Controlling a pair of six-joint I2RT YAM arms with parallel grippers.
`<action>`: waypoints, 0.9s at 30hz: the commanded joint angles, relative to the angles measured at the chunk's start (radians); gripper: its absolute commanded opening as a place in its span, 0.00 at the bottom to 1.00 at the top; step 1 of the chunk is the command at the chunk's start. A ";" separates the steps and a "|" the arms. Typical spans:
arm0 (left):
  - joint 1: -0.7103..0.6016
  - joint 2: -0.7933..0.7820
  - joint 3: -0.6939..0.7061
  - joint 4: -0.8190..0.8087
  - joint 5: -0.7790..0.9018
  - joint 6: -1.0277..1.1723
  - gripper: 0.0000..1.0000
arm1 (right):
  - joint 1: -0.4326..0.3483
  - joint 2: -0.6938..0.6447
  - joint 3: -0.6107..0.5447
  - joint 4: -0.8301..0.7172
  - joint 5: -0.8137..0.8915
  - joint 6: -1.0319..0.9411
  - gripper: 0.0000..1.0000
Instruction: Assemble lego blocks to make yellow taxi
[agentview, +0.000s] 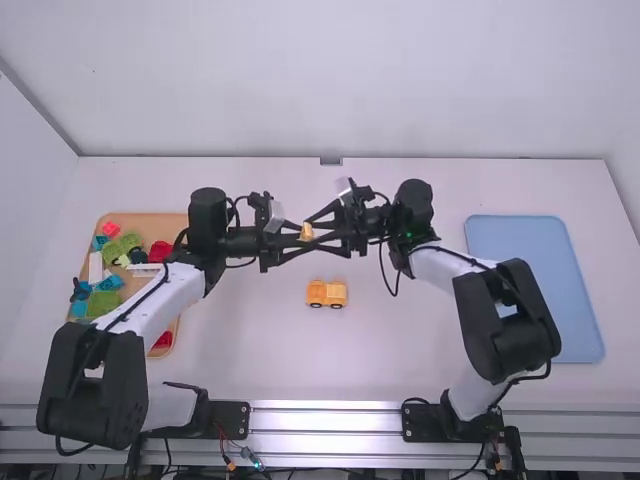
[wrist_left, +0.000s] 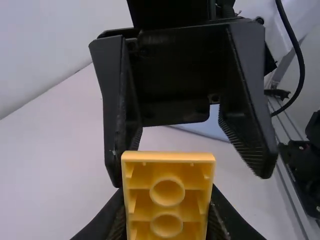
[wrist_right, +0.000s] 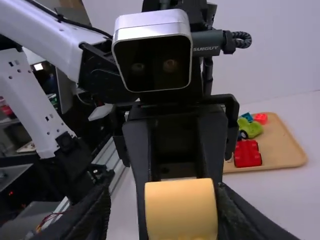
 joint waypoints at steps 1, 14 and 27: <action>-0.006 -0.001 -0.011 0.005 0.006 -0.004 0.04 | 0.016 0.001 0.027 0.003 -0.007 -0.018 0.49; -0.006 -0.001 -0.011 0.010 0.014 -0.004 0.04 | 0.011 0.001 0.027 0.001 -0.008 -0.025 0.41; -0.005 -0.001 -0.011 0.041 0.023 -0.004 0.99 | 0.011 0.001 0.027 0.001 -0.004 -0.032 0.21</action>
